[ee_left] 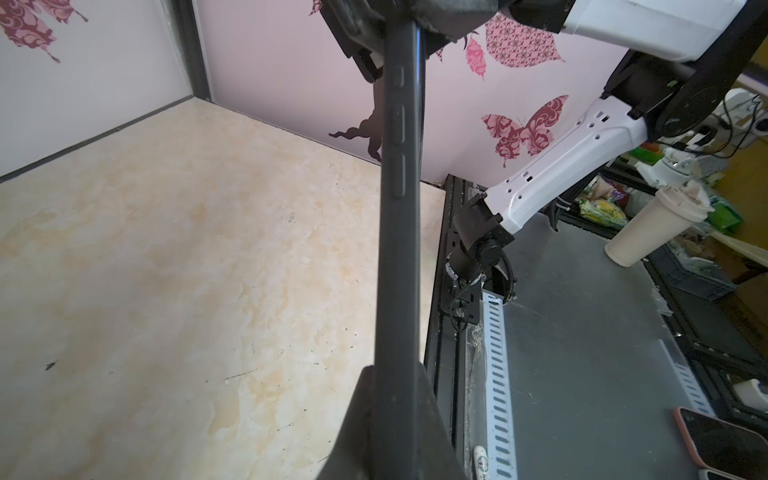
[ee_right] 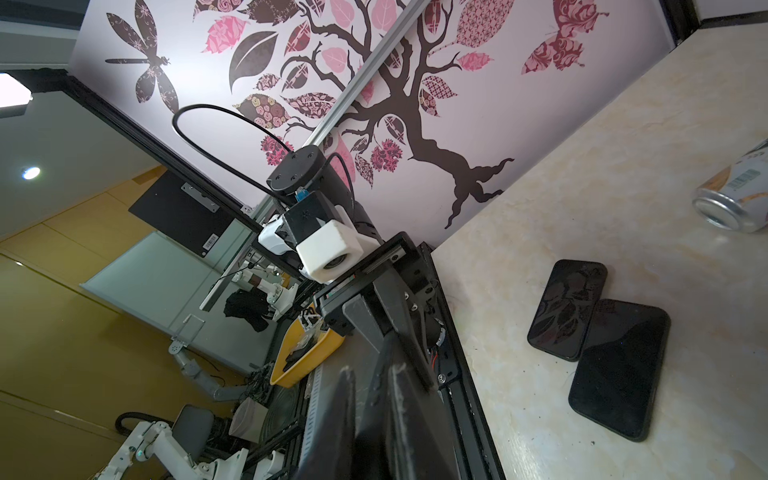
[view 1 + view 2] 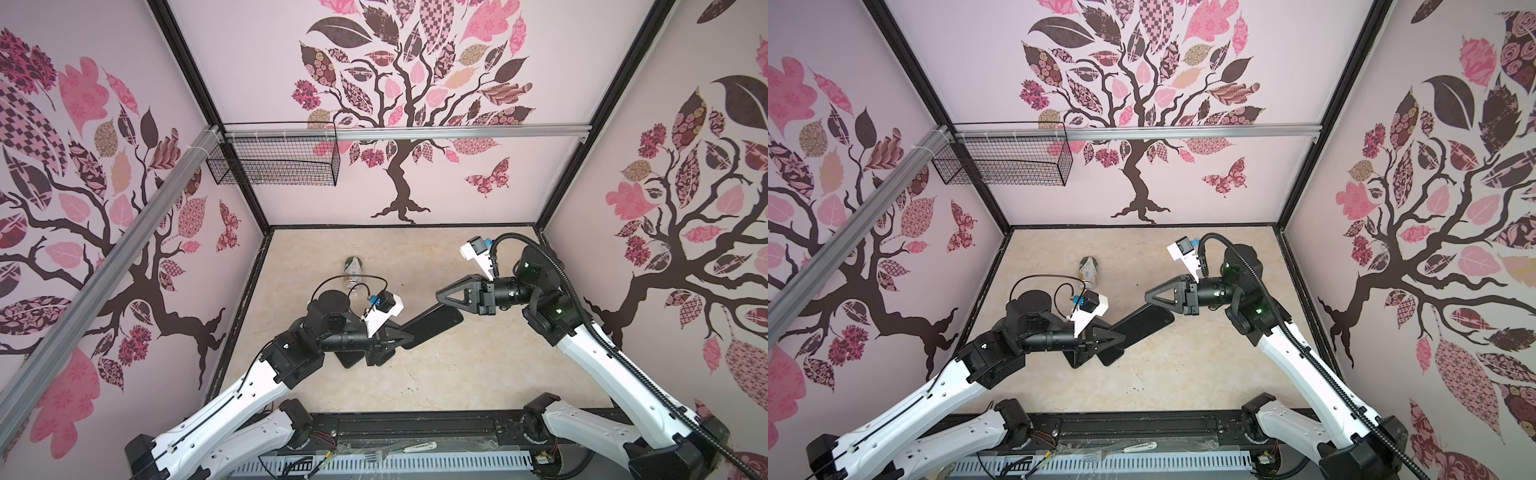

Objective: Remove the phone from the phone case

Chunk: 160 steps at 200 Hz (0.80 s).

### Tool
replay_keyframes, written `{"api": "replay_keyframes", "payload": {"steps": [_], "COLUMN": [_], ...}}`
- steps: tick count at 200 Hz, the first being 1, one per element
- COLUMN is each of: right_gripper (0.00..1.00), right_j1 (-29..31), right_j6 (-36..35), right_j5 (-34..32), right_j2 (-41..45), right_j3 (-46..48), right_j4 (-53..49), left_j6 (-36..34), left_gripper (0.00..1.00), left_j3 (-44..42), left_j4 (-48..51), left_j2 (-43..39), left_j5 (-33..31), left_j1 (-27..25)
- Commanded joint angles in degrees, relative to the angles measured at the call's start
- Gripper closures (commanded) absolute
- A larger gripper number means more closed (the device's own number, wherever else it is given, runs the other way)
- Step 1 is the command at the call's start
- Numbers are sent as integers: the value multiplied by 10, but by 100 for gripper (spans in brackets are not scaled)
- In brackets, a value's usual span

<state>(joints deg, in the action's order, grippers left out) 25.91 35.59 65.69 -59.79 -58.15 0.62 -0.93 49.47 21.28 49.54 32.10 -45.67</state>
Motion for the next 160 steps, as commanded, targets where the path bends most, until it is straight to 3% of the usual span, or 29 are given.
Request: {"api": "replay_keyframes", "payload": {"steps": [1,57,103,160], "right_gripper": [86,89,92,93], "right_j1": [1,4,6,6], "right_j6": [37,42,54,83], "right_j5": [-16,-20,-42,-69], "right_j2": [-9,-10,-5,8], "right_j3": [7,20,31,58], "right_j4": [-21,-20,-11,12], "left_j6": [-74,-147,-195,-204], "left_gripper": [100,100,100,100], "left_j3": [41,60,69,61], "left_j4": [-23,-12,-6,-17], "left_j2": [0,2,0,-13], "left_j5": [-61,-71,-32,4], "left_j1": [4,4,2,-2]}}
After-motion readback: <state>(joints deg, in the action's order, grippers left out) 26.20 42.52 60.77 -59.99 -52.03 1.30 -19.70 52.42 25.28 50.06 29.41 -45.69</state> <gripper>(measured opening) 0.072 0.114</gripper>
